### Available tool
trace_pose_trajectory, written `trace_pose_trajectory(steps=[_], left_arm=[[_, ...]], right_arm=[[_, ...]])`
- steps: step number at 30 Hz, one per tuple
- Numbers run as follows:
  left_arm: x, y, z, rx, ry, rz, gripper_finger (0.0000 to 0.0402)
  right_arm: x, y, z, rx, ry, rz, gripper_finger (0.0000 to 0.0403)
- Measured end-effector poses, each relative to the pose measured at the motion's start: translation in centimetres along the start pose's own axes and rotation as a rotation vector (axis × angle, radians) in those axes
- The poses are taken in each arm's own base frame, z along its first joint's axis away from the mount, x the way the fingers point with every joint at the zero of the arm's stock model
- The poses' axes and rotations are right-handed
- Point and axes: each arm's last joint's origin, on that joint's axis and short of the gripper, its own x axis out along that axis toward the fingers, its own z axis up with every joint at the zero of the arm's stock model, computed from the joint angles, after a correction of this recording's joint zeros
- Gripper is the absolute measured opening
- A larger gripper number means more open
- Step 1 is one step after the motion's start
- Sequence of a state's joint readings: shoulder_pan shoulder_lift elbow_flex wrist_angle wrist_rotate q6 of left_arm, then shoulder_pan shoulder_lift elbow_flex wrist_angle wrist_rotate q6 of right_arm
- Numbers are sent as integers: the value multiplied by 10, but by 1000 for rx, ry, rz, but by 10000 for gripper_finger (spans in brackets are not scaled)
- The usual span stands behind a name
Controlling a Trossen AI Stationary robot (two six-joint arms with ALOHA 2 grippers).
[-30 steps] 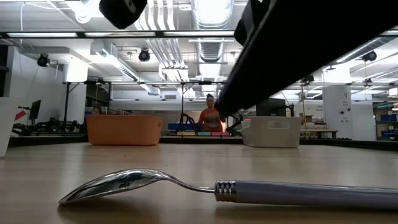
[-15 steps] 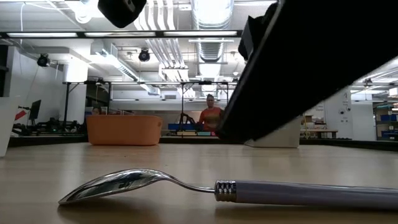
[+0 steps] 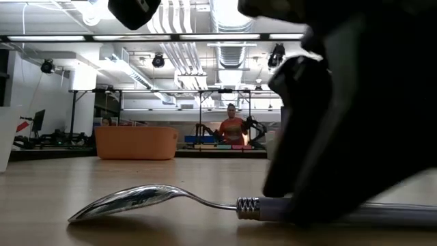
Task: Sort silverware by color (type)
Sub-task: Put the purple spoon into the white bin
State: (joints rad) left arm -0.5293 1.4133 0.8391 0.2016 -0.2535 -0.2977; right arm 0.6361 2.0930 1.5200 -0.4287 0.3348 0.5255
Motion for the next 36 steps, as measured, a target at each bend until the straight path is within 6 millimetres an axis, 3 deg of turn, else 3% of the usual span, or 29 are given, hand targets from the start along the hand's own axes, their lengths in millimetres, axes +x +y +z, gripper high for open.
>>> trace_pose_trajectory(steps=[9, 17, 20, 24, 29, 36], left_arm=[[0, 1, 0, 30, -8, 33, 39], [-2, 4, -1, 94, 1, 93, 39], [-9, 4, 6, 159, -16, 90, 39], [-23, 7, 18, 226, -63, 89, 39], [-43, 8, 32, 375, -128, 85, 39], [-60, 17, 33, 467, -162, 97, 39]], right_arm=[[15, -21, -18, -15, 51, -46, 156], [26, -43, -16, -104, 111, 1, 44], [22, -50, -11, -183, 103, -8, 36], [11, -69, 1, -269, 108, -38, 36], [-11, -107, 8, -331, 168, -63, 34], [-58, -168, 9, -284, -11, -84, 3]])
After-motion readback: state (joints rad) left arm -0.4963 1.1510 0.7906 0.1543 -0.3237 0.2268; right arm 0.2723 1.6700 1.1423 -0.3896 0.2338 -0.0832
